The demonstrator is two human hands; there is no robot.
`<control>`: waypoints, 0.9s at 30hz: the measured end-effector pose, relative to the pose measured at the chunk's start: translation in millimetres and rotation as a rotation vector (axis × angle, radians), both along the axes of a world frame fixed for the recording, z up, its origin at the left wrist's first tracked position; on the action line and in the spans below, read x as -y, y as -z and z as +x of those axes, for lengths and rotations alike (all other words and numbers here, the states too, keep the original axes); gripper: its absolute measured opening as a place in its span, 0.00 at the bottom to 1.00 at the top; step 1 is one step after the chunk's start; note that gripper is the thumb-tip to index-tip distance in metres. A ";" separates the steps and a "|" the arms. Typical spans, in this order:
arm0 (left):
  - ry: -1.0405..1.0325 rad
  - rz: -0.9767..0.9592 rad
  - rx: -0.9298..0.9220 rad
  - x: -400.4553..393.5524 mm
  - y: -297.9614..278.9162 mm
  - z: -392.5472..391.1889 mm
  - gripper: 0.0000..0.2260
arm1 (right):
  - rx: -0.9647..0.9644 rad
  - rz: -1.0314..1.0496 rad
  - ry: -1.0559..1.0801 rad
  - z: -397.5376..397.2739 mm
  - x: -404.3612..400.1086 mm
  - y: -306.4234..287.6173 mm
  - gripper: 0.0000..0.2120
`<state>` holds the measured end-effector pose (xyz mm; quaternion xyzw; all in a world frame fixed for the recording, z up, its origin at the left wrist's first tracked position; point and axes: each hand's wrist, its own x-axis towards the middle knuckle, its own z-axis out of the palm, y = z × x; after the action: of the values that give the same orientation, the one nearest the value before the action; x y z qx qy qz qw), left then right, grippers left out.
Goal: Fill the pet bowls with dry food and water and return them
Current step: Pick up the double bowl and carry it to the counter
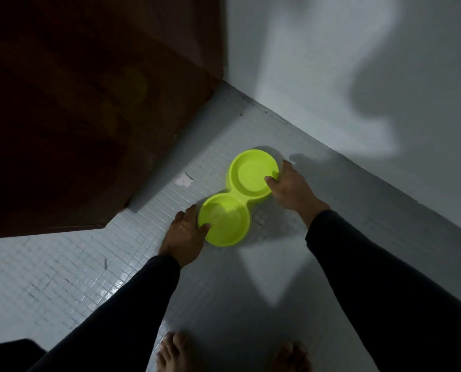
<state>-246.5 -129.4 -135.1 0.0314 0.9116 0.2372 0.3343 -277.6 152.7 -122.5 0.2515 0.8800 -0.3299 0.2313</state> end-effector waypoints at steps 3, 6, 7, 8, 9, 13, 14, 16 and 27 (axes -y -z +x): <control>-0.054 0.061 -0.023 -1.3 8.8 0.4 0.41 | 0.017 0.003 0.001 -4.1 -3.0 6.8 0.33; -0.049 0.086 -0.033 0.2 19.0 2.2 0.41 | 0.000 0.025 -0.013 -6.3 -5.1 12.8 0.29; -0.044 0.086 -0.034 1.1 21.9 2.2 0.41 | -0.011 0.031 -0.018 -7.1 -5.4 14.4 0.27; -0.047 0.089 -0.033 1.3 23.4 1.8 0.40 | -0.023 0.036 -0.025 -7.9 -5.9 15.7 0.26; -0.048 0.097 -0.037 1.5 24.8 1.3 0.40 | -0.036 0.037 -0.030 -8.7 -6.2 16.9 0.25; -0.080 0.124 -0.051 0.2 23.6 -0.3 0.40 | -0.068 0.037 -0.025 -11.0 -6.4 18.1 0.22; -0.086 0.127 -0.060 0.1 23.3 -0.6 0.40 | -0.073 0.037 -0.017 -10.9 -6.1 17.7 0.21; -0.105 0.126 -0.059 0.2 23.2 -0.9 0.39 | -0.081 0.031 0.002 -10.1 -5.5 16.1 0.21; -0.202 0.189 -0.153 -6.1 -0.4 -18.3 0.27 | -0.084 -0.189 0.359 -1.4 0.4 4.6 0.21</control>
<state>-264.7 -123.3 -134.7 -0.0112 0.9066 0.3512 0.2336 -279.0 152.3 -127.1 0.3676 0.7952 -0.4569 0.1545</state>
